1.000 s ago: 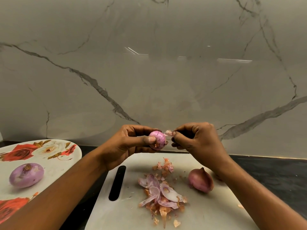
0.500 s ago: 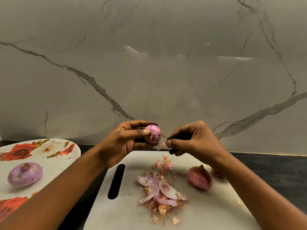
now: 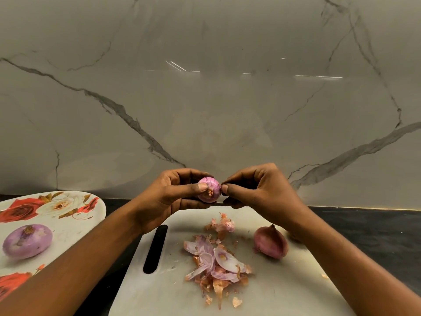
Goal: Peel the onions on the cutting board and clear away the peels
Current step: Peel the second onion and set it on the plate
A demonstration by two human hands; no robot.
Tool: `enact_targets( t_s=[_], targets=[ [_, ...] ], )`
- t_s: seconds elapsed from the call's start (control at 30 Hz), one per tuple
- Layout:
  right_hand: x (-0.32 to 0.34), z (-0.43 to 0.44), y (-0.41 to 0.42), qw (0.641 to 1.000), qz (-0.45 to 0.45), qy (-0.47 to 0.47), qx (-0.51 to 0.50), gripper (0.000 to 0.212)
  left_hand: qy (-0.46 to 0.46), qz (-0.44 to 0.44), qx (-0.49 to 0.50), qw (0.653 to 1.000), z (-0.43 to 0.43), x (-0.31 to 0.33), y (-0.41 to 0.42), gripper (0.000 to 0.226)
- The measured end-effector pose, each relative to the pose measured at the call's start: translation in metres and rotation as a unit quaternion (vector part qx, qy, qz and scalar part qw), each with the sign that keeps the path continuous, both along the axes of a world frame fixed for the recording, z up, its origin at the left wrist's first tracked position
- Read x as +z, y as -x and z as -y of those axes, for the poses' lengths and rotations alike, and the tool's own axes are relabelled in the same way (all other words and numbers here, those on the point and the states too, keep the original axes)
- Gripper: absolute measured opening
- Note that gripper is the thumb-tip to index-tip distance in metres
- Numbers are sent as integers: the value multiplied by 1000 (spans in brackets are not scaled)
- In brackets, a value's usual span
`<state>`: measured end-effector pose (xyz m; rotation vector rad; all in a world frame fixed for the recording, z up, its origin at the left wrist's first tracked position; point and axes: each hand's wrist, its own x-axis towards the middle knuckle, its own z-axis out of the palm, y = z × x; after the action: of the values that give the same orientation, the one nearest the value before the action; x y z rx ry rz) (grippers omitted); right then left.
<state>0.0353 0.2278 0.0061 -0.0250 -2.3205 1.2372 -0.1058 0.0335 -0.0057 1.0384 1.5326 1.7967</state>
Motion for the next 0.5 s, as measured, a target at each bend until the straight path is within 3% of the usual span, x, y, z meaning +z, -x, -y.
enact_targets(
  t_s=[0.37, 0.5],
  targets=[
    [2, -4, 0, 998, -16, 32, -46, 7, -40, 71, -44, 996, 1, -1, 6, 43],
    [3, -6, -1, 998, 18, 28, -47, 6, -50, 90, -55, 993, 2, 0, 7, 44]
  ],
)
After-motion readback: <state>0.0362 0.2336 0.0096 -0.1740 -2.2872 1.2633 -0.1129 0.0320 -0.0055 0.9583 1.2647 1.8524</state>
